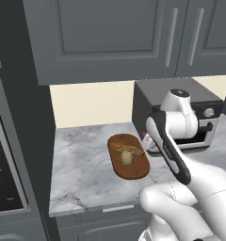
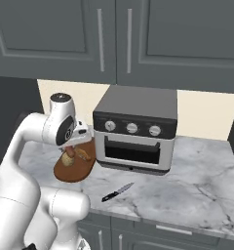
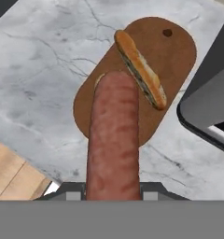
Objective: Retrieve the sausage and cheese from the fridge and place them on the cutting board on the counter.
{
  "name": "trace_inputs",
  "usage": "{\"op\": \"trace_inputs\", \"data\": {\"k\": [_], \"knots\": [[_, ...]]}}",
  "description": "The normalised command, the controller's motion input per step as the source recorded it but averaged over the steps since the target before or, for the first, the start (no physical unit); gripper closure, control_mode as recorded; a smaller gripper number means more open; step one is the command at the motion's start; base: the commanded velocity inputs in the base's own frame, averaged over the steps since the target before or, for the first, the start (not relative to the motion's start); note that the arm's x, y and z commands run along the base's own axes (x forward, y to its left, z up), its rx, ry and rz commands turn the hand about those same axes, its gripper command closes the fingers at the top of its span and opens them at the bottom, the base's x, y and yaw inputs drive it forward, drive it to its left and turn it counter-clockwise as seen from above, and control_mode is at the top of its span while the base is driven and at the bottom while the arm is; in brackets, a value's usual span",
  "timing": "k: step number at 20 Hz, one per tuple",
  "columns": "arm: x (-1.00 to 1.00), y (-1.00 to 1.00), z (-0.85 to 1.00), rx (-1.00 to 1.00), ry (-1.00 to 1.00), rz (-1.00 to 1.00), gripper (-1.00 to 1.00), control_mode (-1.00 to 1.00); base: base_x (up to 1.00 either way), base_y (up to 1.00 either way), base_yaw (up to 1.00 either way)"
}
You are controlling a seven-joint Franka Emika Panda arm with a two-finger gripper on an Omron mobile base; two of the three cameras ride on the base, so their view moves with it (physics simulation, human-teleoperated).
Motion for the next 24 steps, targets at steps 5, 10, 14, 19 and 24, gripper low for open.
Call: {"op": "trace_inputs", "data": {"k": [5, 10, 14, 19, 24], "knots": [[-0.08, -0.09, -0.52, 0.01, 0.1, 0.01, 1.0, -1.0, 0.0, 0.0, 0.0], [-0.04, -0.06, -0.47, 0.01, 0.12, 0.02, 1.0, -1.0, 0.0, 0.0, 0.0], [-0.06, 0.03, -0.23, 0.03, 0.08, 0.16, 1.0, -1.0, 0.0, 0.0, 0.0], [-0.05, 0.21, -0.18, 0.0, 0.05, 0.26, 1.0, -1.0, 0.0, 0.0, 0.0], [0.11, 0.34, -0.17, 0.0, 0.11, 0.11, 1.0, -1.0, 0.0, 0.0, 0.0]]}}
